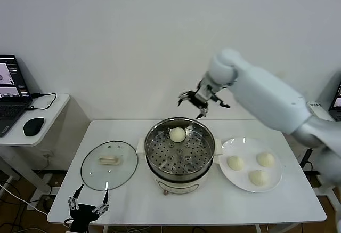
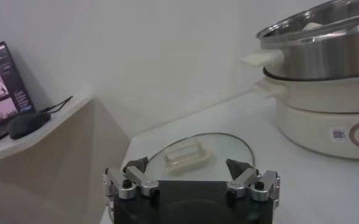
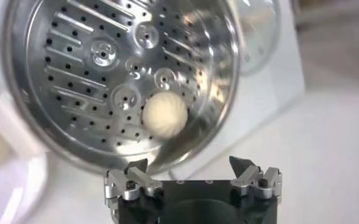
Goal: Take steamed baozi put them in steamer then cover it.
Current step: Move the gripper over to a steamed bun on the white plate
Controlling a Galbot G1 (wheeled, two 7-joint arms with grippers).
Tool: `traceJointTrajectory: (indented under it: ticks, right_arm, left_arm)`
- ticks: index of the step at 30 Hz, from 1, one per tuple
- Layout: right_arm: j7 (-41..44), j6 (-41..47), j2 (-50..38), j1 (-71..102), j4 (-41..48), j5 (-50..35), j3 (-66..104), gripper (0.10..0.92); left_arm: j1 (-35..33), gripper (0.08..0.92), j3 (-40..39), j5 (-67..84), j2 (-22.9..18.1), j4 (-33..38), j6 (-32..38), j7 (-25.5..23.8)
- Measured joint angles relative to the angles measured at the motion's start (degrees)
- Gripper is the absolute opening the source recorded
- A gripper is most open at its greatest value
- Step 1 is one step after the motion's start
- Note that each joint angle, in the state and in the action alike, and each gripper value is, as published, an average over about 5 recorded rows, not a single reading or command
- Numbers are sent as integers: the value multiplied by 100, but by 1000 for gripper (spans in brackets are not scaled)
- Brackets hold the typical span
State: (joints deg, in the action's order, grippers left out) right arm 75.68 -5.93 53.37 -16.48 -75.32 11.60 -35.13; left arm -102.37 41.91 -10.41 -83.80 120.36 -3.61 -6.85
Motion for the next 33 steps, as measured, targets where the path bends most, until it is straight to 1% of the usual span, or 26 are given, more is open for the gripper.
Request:
traceJointTrajectory:
  ticks: [4, 7, 10, 15, 22, 33]
  right_arm:
    - [118, 904, -644, 172, -336, -236, 216, 822]
    - [180, 1387, -1070, 441, -528, -300, 429, 823]
    - [208, 1708, -1398, 803, -638, -312, 661, 823]
    - [172, 1951, -1713, 1385, -657, -326, 947, 822]
    - [41, 2152, -1798, 1982, -535, -155, 1100, 823]
    - [-222, 2269, -1295, 2560, -51, 160, 1181, 823]
  left_arm:
    - [-24, 823, -46, 43, 70, 37, -31, -12]
    - [-44, 823, -95, 50, 127, 45, -41, -14]
    - [-70, 823, -134, 42, 175, 48, -48, -22]
    - [-112, 823, -165, 17, 199, 58, -57, -35]
    - [-167, 823, -184, -29, 184, 30, -60, -50]
    - [-76, 823, -112, -23, 220, -108, -101, -98]
